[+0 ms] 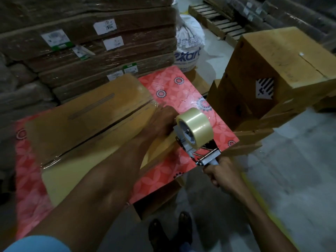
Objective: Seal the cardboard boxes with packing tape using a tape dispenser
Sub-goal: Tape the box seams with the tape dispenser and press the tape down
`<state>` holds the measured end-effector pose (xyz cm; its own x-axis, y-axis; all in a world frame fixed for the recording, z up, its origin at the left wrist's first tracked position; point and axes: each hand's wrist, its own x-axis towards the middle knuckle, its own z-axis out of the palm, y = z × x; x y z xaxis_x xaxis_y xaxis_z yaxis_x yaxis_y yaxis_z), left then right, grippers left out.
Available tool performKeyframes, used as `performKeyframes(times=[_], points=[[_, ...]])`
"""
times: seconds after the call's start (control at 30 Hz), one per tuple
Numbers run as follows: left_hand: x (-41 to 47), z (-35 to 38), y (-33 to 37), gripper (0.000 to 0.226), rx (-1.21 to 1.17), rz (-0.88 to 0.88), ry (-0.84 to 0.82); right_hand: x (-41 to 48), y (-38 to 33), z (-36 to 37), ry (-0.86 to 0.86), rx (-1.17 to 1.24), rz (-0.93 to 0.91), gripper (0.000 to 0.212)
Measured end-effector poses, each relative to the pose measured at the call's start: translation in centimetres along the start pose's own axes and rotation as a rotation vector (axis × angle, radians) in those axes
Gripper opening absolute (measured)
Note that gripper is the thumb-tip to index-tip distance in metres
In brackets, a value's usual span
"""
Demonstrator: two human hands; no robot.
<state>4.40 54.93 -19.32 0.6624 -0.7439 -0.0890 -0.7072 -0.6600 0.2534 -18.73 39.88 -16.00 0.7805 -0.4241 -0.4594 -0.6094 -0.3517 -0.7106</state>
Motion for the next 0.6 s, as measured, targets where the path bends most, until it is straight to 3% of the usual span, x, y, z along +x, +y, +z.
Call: performKeyframes(times=[0.07, 0.1, 0.17, 0.27, 0.37, 0.47, 0.6], points=[[-1.0, 1.3, 0.3, 0.012, -0.338, -0.006, 0.081, 0.0, 0.0, -0.1, -0.031, 0.014, -0.006, 0.028], [-1.4, 1.9, 0.2, 0.022, -0.378, -0.004, 0.106, 0.0, 0.0, -0.2, -0.042, 0.026, -0.016, 0.031], [-1.6, 3.1, -0.8, 0.040, -0.183, 0.128, 0.161, -0.1, 0.1, -0.2, -0.048, 0.036, -0.036, 0.033], [-2.0, 2.4, -0.8, 0.048, 0.002, 0.279, 0.155, -0.3, 0.4, -0.8, -0.056, 0.026, -0.040, 0.027], [-1.6, 2.0, -0.1, 0.062, 0.010, 0.203, 0.113, -0.4, 1.9, -1.5, -0.053, 0.051, -0.031, 0.018], [-1.4, 2.0, -0.2, 0.061, 0.030, 0.175, 0.058, -1.3, 3.8, -2.4, -0.092, 0.001, 0.014, 0.016], [-1.3, 2.0, 0.0, 0.075, 0.038, 0.153, 0.026, -1.7, 5.0, -2.2, -0.070, -0.005, 0.019, 0.021]])
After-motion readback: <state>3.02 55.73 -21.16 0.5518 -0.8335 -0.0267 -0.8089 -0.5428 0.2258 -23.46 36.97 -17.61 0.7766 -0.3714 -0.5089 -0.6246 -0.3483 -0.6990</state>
